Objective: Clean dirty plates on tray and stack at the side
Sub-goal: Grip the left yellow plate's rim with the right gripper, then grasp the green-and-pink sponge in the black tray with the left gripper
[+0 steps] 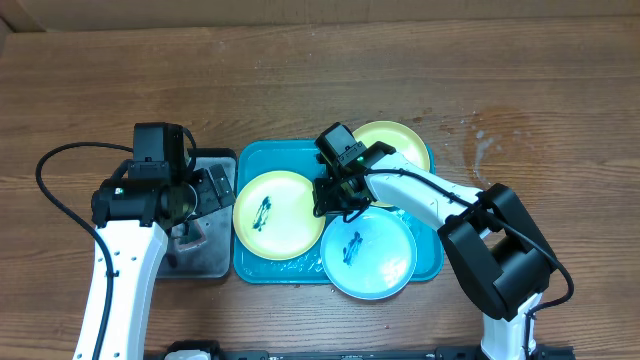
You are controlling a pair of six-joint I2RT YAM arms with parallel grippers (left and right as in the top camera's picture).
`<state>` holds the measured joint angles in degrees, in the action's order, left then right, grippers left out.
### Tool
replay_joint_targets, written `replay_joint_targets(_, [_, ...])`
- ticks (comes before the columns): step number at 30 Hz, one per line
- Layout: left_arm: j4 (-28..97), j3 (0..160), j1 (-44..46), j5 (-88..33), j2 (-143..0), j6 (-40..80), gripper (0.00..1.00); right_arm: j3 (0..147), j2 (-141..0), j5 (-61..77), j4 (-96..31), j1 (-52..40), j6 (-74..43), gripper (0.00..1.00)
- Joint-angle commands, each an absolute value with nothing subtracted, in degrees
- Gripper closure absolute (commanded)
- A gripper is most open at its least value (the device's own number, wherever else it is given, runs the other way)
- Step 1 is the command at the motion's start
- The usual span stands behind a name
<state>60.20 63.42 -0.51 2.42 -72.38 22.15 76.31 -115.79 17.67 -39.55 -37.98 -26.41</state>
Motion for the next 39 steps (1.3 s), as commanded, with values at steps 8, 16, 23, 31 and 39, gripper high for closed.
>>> replay_joint_targets(8, [61.8,64.2,-0.84,4.91,-72.51,25.21,0.25,76.09,-115.92,18.02,-39.79,-38.28,-27.29,0.96])
replay_joint_targets(16, [62.81,62.57,-0.86,13.17,-81.06,31.27,0.08,76.09,-115.92,18.02,-40.45,-38.28,-27.18,0.96])
replay_joint_targets(23, [61.39,62.39,-2.35,14.63,-90.87,31.62,0.38,76.09,-115.92,18.04,-40.86,-38.28,-26.74,0.96])
replay_joint_targets(31, [58.76,62.39,-7.97,12.47,-95.77,30.87,0.48,76.09,-115.92,18.02,-41.45,-38.28,-26.57,0.96])
replay_joint_targets(39, [54.72,61.73,-8.6,7.51,-96.12,25.23,0.5,76.09,-115.92,18.02,-41.47,-38.28,-26.59,0.96])
